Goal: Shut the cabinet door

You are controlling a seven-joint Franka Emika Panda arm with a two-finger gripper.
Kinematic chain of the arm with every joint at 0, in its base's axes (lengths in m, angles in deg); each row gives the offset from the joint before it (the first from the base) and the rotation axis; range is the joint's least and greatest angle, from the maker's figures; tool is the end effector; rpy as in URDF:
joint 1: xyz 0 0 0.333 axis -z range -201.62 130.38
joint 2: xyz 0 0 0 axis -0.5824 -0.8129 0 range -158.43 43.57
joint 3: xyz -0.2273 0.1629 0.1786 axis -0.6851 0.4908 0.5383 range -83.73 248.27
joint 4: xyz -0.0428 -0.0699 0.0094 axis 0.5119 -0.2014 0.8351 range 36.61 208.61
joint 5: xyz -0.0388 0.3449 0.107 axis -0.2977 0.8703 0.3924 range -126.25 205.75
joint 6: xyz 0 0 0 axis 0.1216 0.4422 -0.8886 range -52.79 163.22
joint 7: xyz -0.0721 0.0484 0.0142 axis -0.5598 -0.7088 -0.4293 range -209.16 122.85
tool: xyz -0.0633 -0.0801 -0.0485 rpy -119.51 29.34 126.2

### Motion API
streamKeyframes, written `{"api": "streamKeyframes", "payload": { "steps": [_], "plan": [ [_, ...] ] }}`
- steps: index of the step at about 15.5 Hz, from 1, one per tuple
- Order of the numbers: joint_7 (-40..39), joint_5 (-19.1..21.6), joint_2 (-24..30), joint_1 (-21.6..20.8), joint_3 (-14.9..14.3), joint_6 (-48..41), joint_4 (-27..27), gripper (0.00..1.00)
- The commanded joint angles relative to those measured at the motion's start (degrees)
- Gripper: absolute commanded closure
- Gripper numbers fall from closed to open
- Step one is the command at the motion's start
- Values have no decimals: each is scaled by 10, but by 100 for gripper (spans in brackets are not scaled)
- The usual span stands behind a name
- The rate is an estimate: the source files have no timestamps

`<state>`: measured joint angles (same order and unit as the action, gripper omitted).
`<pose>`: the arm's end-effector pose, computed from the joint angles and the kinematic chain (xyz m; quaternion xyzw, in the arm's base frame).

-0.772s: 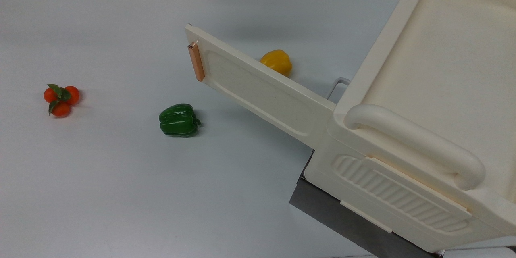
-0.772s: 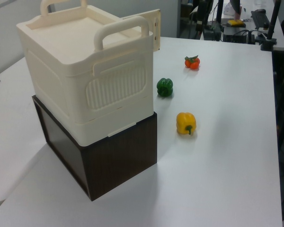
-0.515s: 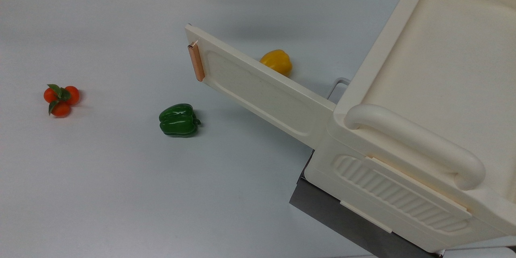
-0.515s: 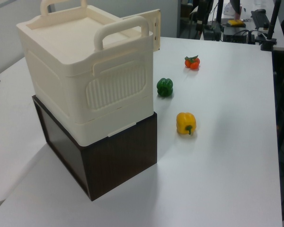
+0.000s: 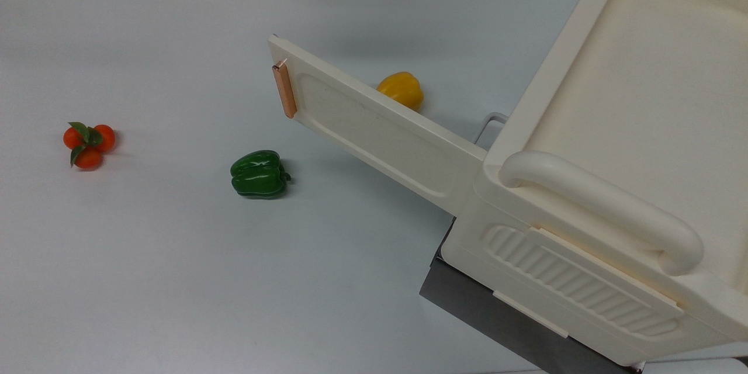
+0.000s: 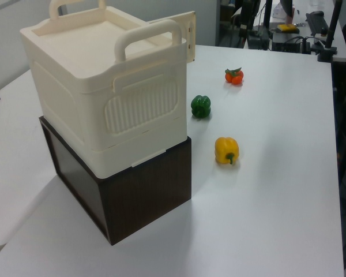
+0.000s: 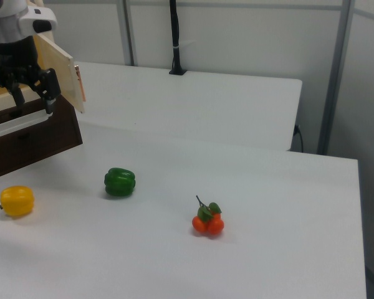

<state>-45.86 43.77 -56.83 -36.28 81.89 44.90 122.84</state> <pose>0.5333 0.0098 0.6495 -0.9972 -0.0241 -0.0623 0.0338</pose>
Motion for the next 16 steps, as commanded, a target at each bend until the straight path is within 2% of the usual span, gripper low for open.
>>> {"api": "streamKeyframes", "payload": {
  "steps": [1, 2, 4, 8, 10, 16],
  "plan": [
    [-27, 1, 9, -2, -2, 14, 11, 68],
    [-36, 6, 9, -2, -2, 14, 11, 82],
    [-39, 18, 8, -2, -2, 14, 10, 100],
    [-41, 20, 4, -2, -2, 21, 11, 100],
    [-35, 38, 2, -2, -2, 61, 13, 100],
    [-6, 175, -25, 31, -8, 244, 13, 100]
  ]
}}
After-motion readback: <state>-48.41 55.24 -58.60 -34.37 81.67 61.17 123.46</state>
